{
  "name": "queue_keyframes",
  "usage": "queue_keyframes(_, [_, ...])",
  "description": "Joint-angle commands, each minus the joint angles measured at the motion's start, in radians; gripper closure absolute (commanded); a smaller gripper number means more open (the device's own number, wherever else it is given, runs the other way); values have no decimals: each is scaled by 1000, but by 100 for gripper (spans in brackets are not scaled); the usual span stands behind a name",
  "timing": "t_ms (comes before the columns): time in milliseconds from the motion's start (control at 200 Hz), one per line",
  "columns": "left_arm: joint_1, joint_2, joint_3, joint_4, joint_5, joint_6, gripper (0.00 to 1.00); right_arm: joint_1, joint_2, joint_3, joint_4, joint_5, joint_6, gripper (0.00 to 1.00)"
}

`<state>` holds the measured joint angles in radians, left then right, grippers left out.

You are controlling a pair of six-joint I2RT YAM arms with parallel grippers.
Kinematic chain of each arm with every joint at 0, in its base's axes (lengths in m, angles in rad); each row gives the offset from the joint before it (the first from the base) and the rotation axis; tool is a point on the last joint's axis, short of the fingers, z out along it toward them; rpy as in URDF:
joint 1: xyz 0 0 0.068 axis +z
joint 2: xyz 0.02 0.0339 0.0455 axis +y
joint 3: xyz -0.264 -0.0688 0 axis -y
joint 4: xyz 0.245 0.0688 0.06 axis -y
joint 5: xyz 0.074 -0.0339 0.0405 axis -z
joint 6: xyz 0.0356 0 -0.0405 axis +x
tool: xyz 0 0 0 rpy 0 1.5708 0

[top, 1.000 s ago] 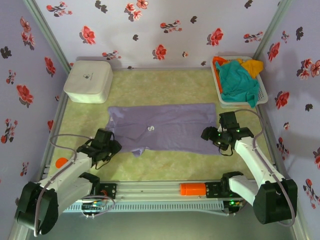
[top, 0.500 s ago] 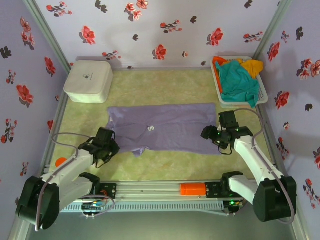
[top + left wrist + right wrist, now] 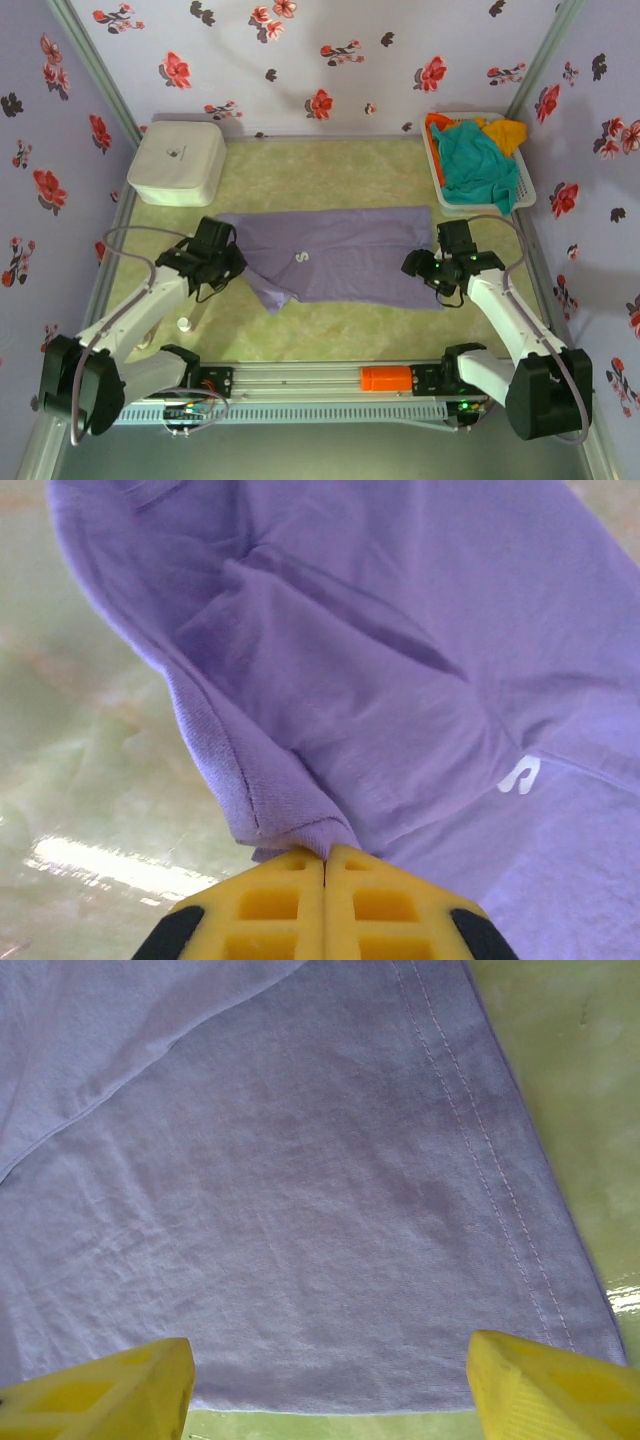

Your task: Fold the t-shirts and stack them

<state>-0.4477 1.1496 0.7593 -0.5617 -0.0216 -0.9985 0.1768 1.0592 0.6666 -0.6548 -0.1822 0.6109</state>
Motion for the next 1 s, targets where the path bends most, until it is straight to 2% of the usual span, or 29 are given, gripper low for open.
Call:
queue_keyframes(0, [-20, 79, 80, -3, 12, 56, 100, -3, 2, 28, 9, 18, 9, 28])
queue_keyframes(305, [-38, 371, 254, 13, 61, 154, 100, -5, -5, 23, -5, 12, 2, 28])
queue_keyframes(370, [-40, 417, 279, 11, 65, 177, 93, -7, -10, 18, -5, 10, 2, 28])
queue_keyframes(480, [-42, 453, 310, -17, 72, 213, 74, -8, -13, 16, -7, 9, 0, 28])
queue_keyframes(665, [-30, 360, 307, -67, 74, 266, 55, -10, -18, 13, -11, 1, -5, 28])
queue_keyframes(830, [19, 245, 279, -145, 117, 308, 53, -10, -15, 12, -10, 0, -8, 29])
queue_keyframes(995, [92, 117, 145, -168, 132, 274, 58, -11, -22, 10, -4, -1, -5, 29])
